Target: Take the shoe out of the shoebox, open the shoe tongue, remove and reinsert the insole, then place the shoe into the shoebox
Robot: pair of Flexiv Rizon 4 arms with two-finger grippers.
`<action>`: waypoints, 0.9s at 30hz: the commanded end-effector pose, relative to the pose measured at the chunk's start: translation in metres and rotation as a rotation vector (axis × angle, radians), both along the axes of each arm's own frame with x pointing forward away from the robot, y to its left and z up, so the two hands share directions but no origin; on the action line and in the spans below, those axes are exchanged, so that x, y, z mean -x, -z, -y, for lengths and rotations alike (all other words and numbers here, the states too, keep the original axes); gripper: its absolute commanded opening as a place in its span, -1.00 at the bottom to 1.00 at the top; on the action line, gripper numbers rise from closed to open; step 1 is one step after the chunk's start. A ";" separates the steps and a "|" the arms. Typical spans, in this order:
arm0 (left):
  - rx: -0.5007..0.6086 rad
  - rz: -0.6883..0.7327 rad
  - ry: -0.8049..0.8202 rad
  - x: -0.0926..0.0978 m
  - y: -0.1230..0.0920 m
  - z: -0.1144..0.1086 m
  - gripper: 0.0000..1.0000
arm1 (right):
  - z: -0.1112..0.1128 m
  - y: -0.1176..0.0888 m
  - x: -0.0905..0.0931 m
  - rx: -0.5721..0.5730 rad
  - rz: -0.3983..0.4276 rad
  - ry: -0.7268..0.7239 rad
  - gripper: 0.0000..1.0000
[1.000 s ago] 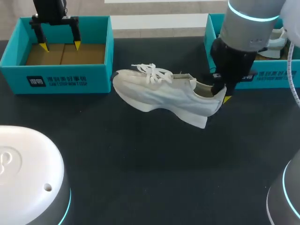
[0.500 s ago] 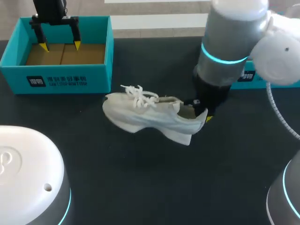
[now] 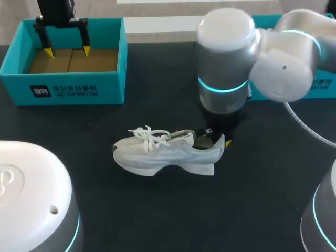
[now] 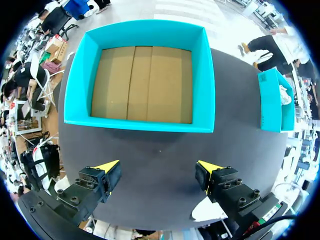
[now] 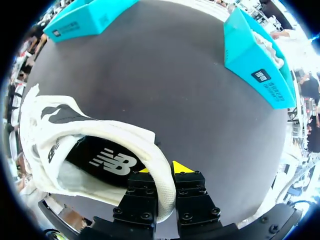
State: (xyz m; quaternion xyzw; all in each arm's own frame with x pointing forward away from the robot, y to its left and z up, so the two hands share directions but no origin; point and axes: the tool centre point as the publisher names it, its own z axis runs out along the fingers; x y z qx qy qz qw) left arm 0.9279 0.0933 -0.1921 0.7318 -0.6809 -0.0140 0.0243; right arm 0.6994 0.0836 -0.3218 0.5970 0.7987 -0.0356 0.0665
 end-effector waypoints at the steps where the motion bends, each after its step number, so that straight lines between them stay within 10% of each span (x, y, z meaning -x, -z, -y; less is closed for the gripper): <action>1: 0.000 0.001 0.000 0.000 0.000 0.000 1.00 | -0.004 0.010 -0.003 0.059 0.008 0.015 -1.00; 27: 0.000 0.001 0.000 0.000 0.000 0.000 1.00 | 0.019 0.040 -0.007 0.242 0.035 0.045 -1.00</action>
